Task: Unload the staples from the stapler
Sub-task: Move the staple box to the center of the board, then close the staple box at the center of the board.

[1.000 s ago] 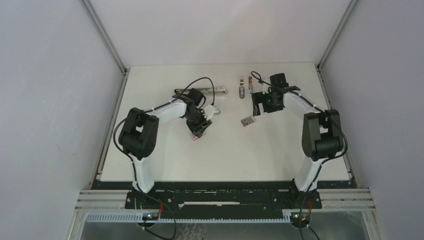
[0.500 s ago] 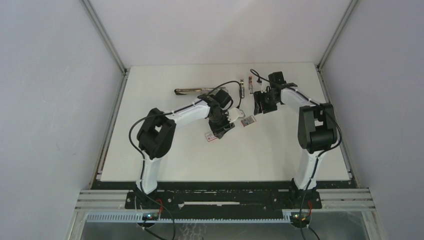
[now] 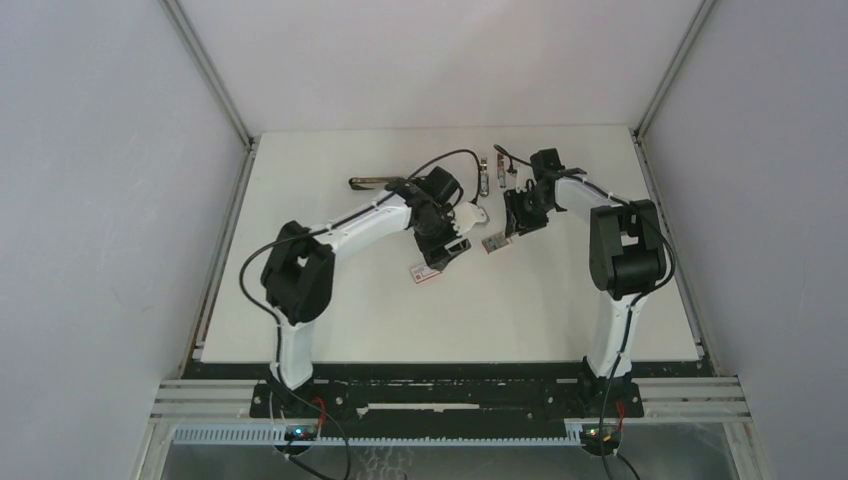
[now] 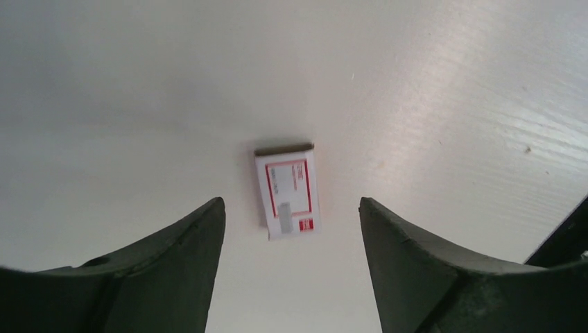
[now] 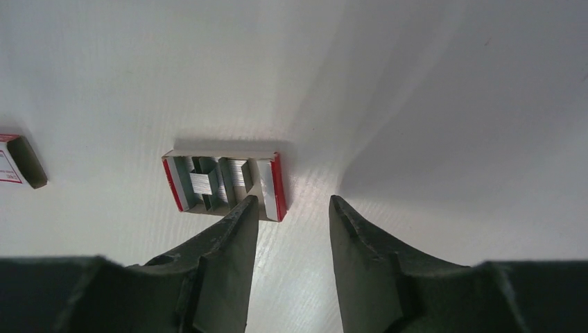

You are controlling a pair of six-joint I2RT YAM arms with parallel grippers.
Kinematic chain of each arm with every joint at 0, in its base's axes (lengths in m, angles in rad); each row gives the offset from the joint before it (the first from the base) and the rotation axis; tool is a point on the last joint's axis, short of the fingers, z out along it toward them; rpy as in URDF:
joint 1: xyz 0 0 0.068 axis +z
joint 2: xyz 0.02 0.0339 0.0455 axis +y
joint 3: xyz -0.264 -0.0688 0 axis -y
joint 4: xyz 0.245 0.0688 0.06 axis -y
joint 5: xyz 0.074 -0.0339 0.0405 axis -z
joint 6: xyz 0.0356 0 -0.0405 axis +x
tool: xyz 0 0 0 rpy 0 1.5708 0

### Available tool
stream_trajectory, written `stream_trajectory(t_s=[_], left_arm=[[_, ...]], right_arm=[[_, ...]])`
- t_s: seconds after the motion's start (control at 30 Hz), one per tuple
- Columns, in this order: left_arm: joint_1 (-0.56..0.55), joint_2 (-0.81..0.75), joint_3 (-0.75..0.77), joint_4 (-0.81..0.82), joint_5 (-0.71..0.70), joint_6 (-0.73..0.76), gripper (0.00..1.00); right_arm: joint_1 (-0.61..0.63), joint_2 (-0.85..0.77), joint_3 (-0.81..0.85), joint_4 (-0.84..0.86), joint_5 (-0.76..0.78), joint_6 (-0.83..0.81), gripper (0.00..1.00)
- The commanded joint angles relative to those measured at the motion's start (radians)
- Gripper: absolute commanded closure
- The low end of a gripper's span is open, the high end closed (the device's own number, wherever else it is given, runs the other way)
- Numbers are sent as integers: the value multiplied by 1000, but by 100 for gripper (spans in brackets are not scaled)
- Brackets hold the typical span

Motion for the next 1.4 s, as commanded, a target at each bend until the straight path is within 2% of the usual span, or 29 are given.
stream_trajectory(t_s=[0.0,0.23,0.4,0.7,0.93,1.13,1.37], left_arm=[[45,-170,-65,2,7,44,22],[103,-181,-190,45,59,38,13],[103,-178,-243,79,83,31,12],[103,-169,-267,107,102,18,11],[101,-154,-272,113,97,8,10],[88,-153,-288,130,84,7,4],[56,-128,-299,163,34,-3,4]], right_arm=[[17,7,33,8,-7,-13,59],[49,17,34,19,21,-19,68],[68,15,29,19,20,-17,80],[84,7,18,28,2,-15,91],[113,3,14,37,26,2,97],[155,-10,4,50,67,44,100],[202,-7,4,57,27,83,100]])
